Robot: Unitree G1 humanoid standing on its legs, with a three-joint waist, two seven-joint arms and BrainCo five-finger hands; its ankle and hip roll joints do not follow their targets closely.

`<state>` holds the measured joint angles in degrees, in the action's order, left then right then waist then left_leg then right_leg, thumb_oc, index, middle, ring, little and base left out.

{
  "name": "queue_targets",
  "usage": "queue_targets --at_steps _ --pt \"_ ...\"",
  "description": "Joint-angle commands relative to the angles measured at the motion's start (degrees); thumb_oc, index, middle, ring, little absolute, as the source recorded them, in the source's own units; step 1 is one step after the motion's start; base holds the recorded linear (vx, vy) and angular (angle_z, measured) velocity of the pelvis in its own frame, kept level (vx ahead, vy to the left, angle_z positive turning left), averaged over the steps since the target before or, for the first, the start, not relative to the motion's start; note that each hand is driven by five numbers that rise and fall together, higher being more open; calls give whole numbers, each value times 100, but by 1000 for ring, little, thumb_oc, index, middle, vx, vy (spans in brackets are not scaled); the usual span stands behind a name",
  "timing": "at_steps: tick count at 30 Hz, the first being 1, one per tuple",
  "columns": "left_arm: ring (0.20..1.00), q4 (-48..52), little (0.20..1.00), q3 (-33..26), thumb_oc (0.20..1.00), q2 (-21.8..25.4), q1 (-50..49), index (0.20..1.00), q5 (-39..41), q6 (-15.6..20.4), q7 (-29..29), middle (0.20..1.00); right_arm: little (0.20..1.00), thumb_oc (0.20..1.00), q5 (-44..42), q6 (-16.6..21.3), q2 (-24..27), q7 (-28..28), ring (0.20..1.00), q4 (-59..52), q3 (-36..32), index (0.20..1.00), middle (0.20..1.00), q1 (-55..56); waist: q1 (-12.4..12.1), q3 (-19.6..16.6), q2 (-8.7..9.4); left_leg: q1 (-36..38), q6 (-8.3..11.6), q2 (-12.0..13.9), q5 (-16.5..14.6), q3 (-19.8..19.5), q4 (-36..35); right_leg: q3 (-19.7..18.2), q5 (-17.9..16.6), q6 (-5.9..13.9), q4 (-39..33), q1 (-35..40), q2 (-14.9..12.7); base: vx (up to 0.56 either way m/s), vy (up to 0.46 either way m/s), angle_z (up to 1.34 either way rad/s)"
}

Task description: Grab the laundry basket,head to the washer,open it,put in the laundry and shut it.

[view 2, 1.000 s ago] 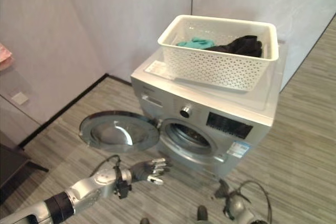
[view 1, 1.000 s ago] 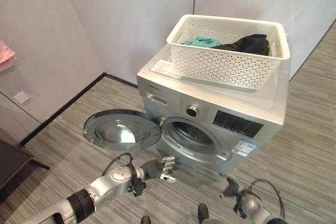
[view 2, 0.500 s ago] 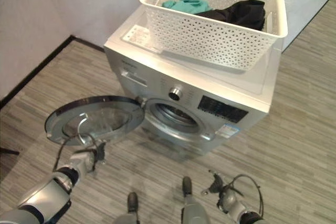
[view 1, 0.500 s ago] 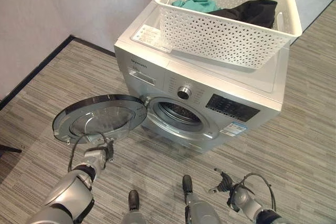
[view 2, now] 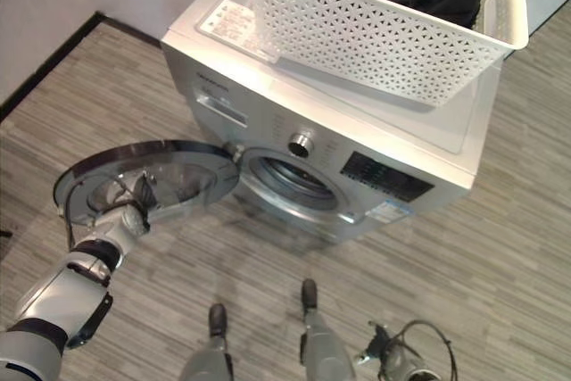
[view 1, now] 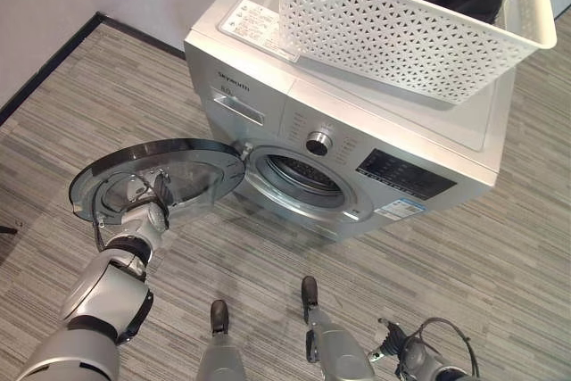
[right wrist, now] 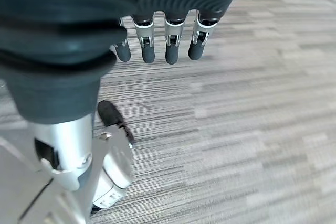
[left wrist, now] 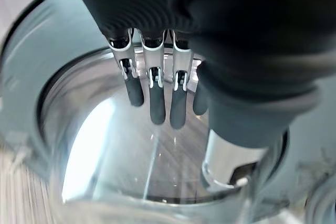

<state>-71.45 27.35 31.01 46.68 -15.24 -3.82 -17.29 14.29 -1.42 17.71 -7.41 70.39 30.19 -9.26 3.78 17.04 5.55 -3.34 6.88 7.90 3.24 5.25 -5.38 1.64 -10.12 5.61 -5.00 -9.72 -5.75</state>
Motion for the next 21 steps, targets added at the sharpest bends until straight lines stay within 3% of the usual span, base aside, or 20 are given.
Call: queue_targets --at_steps 1,5,6,7,9,10,11,12,13,16,17,18,19,21 --pt "1000 -323 1000 -127 1000 -118 237 1000 576 227 -120 1000 1000 1000 -712 -70 171 -110 1000 240 -377 1000 1000 -19 -24 -91 -25 -170 -438 -253 -622 11 530 20 824 270 404 178 -202 20 38 -7" --pt "1000 521 1000 -783 1000 -334 -897 1000 1350 434 -122 1000 1000 1000 -1589 -48 432 -318 1000 191 -1536 1000 1000 96 -6 -226 -52 -95 -492 -243 -868 110 848 -145 822 286 398 291 -213 42 44 -20" --pt "1000 525 1000 -784 1000 -333 -900 1000 1350 431 -122 1000 1000 1000 -1589 -49 432 -318 1000 190 -1535 1000 1000 97 -3 -243 -48 -114 -491 -248 -854 111 844 -146 813 285 396 271 -217 56 62 -22" --pt "1000 1751 1000 -1323 1000 -456 -1940 1000 1934 610 -112 1000 1000 1000 -2245 -5 602 -412 1000 64 -2262 1000 1000 109 -52 -283 -66 -69 -560 -240 -1028 179 1032 -266 822 304 395 355 -227 60 69 -17" --pt "1000 2745 1000 -1775 1000 -400 -3054 1000 2246 781 223 1000 1000 1000 -2572 39 844 -443 1000 -240 -2807 1000 1000 141 -122 -335 -99 -7 -642 -248 -1170 273 1168 -388 828 325 428 398 -240 58 91 -31" --pt "1000 2758 1000 -1782 1000 -396 -3067 1000 2245 774 225 1000 1000 1000 -2572 36 842 -444 1000 -245 -2802 1000 1000 145 -122 -357 -90 -25 -641 -253 -1148 281 1156 -398 815 324 425 372 -245 82 156 -56" --pt "1000 3272 1000 -2339 1000 -325 -4229 1000 2493 907 501 1000 1000 1000 -2681 115 1198 -565 1000 -1087 -3333 1000 1000 267 -203 -424 -154 99 -759 -305 -1333 342 1264 -519 854 380 538 419 -277 55 108 -42" --pt "1000 3282 1000 -2346 1000 -322 -4241 1000 2492 902 503 1000 1000 1000 -2679 109 1194 -566 1000 -1098 -3330 1000 1000 274 -205 -443 -144 84 -757 -311 -1307 352 1251 -530 839 378 535 395 -282 121 222 -38" --pt "1000 3338 1000 -2529 1000 -543 -4744 1000 2782 940 534 1000 1000 1000 -2947 266 1450 -761 1000 -2033 -3830 1000 1000 306 -241 -508 -196 222 -887 -401 -1468 327 1312 -569 911 443 790 423 -322 70 157 -28" --pt "1000 3475 1000 -2445 1000 -774 -4947 1000 2943 924 673 1000 1000 1000 -3138 458 1607 -977 1000 -2931 -4244 1000 1000 364 -249 -558 -248 269 -990 -518 -1512 194 1318 -566 1020 479 1264 344 -347 34 150 -5" --pt "1000 3642 1000 -2254 1000 -885 -5060 1000 2920 870 742 1000 1000 1000 -3087 677 1751 -1322 1000 -4245 -4562 1000 1000 351 -180 -505 -328 294 -1097 -645 -1581 -58 1429 -596 1025 508 1973 227 -276 -9 83 28" --pt "1000 3647 1000 -2251 1000 -882 -5060 1000 2918 866 741 1000 1000 1000 -3074 652 1736 -1332 1000 -4286 -4577 1000 1000 373 -182 -518 -320 269 -1094 -649 -1553 -58 1426 -597 1007 505 1976 199 -280 31 162 48" --pt "1000 3657 1000 -2118 1000 -937 -5020 1000 2718 809 790 1000 1000 1000 -2704 755 1738 -1569 1000 -5462 -4827 1000 1000 457 -92 -470 -389 316 -1182 -710 -1642 -240 1517 -708 1091 494 2646 7 -129 36 93 48" --pt "1000 3655 1000 -2074 1000 -936 -5024 1000 2621 811 819 1000 1000 1000 -2487 813 1739 -1735 1000 -5761 -4963 1000 1000 420 -102 -487 -425 319 -1213 -746 -1656 -297 1554 -695 1089 487 2739 -65 -125 53 56 49"
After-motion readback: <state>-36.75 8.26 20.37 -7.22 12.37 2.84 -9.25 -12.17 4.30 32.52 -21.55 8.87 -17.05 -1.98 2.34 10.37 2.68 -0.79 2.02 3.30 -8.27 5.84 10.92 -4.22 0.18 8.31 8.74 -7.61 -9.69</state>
